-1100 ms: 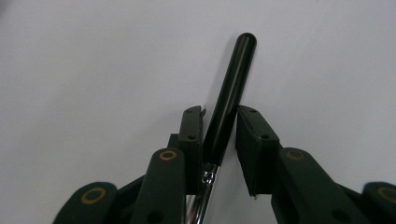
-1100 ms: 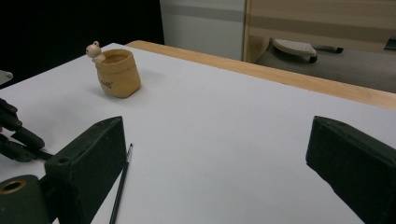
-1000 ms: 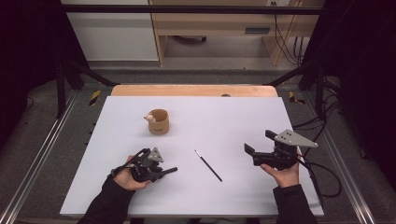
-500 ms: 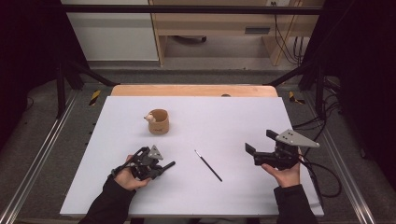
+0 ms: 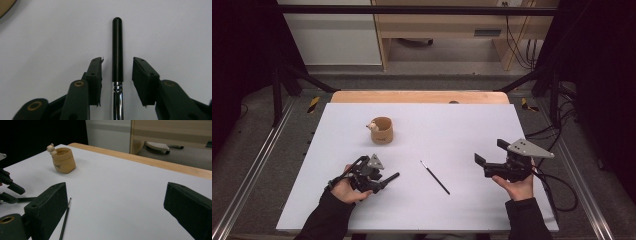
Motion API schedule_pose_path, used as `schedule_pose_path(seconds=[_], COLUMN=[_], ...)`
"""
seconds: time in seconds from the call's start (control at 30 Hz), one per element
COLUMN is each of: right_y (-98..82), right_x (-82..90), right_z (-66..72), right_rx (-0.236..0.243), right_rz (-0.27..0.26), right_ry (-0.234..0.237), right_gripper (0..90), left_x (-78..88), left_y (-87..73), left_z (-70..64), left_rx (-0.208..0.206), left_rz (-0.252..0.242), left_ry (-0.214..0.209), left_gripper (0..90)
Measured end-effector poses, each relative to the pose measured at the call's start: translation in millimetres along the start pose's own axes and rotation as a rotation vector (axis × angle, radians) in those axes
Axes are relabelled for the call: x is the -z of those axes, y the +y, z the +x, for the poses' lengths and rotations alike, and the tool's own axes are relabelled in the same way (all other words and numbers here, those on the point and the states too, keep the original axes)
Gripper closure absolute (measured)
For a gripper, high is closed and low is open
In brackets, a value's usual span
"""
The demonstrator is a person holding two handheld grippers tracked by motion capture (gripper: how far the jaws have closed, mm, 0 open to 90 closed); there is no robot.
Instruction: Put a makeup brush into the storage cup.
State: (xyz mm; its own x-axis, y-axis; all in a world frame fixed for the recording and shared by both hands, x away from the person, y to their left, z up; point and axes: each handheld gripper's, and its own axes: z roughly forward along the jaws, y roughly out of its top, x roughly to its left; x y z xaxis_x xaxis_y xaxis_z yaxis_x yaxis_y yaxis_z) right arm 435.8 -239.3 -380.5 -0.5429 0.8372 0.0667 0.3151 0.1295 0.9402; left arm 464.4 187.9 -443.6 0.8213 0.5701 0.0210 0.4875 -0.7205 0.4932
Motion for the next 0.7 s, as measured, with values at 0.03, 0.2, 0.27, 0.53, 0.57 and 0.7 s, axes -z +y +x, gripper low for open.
schedule_pose_path(seconds=[0.03,0.2,0.27,0.53,0.57,0.7], right_y=[0.1,0.1,0.0,-0.3,-0.2,-0.3], right_x=[0.1,0.1,-0.1,-0.8,-0.8,-1.2], right_z=[0.0,-0.1,-0.1,0.6,0.7,1.0], right_rx=[-0.002,-0.001,0.001,0.0,0.003,0.005], right_rz=[-0.001,0.0,0.001,0.008,0.01,0.012], right_ry=[0.002,0.002,0.001,0.006,0.007,0.009], right_gripper=[5.8,5.8,5.8,5.9,5.9,5.9], left_x=[0.7,2.2,2.3,-1.7,-2.7,-5.1], left_y=[0.0,-0.9,-1.3,-1.1,-0.9,-0.5], left_z=[0.1,1.5,2.6,2.1,1.7,0.3], left_rx=[-0.001,-0.009,-0.008,-0.029,-0.036,-0.039], left_rz=[0.006,0.03,0.039,0.093,0.103,0.118], left_ry=[0.003,0.007,0.001,-0.009,-0.016,-0.023], left_gripper=[56.6,53.0,52.4,56.8,57.7,61.8])
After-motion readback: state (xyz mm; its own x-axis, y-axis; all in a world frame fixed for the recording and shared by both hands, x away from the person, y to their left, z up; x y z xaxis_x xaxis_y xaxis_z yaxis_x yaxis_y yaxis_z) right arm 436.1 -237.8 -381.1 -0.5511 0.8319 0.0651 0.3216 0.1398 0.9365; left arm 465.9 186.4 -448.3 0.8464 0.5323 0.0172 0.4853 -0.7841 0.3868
